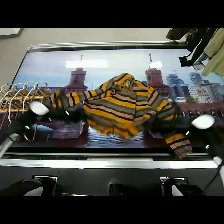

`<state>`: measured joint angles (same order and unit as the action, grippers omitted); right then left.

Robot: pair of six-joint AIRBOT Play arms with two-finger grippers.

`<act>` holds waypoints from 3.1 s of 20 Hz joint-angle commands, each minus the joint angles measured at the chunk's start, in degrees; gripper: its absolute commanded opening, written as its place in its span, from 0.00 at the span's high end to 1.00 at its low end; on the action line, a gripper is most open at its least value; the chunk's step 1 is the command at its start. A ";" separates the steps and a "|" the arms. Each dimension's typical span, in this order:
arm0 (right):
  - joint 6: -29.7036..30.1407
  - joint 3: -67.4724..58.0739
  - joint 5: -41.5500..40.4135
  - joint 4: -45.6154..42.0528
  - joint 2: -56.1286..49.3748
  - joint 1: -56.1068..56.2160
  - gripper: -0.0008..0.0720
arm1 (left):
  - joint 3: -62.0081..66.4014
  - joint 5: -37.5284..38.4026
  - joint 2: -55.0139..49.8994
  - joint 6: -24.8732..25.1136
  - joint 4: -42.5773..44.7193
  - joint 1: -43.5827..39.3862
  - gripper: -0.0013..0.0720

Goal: Fold the clothes and pants, and hang the long-sleeved shirts on hangers.

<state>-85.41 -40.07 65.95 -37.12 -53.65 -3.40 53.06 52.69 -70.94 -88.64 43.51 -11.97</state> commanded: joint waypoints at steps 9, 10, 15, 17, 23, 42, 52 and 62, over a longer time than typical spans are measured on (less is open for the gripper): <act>-8.81 -69.35 15.32 -13.73 0.72 0.02 0.95 | 47.78 15.85 16.13 0.70 5.25 14.64 0.95; -8.81 -73.42 18.03 -13.77 1.62 0.02 0.95 | 48.28 15.82 19.15 0.83 5.75 15.04 0.94; -11.85 -78.12 14.86 -16.20 10.05 0.02 0.95 | 48.24 15.69 32.20 -0.31 14.01 15.21 0.94; -14.01 -78.12 9.90 -17.97 11.87 0.02 0.95 | 48.24 15.15 35.04 -3.58 17.90 15.21 0.94; -24.92 -77.59 3.41 -18.86 3.91 0.02 0.95 | 45.11 11.15 31.58 -7.48 18.80 15.21 0.94; -17.16 -75.73 -2.40 -8.57 -61.09 -0.31 0.40 | 38.71 -6.23 -30.71 -7.45 5.92 8.07 0.21; -4.46 -67.17 26.34 -22.49 -41.81 -10.08 0.17 | 31.19 12.15 -11.17 -10.51 19.43 16.00 0.01; -1.11 -18.99 -0.11 -11.47 -33.03 -1.79 0.14 | -12.94 0.90 15.76 -21.00 8.94 4.26 0.01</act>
<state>-87.64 -67.88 74.59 -51.48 -87.15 -8.21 48.16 57.04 -59.70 -104.36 53.82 -3.40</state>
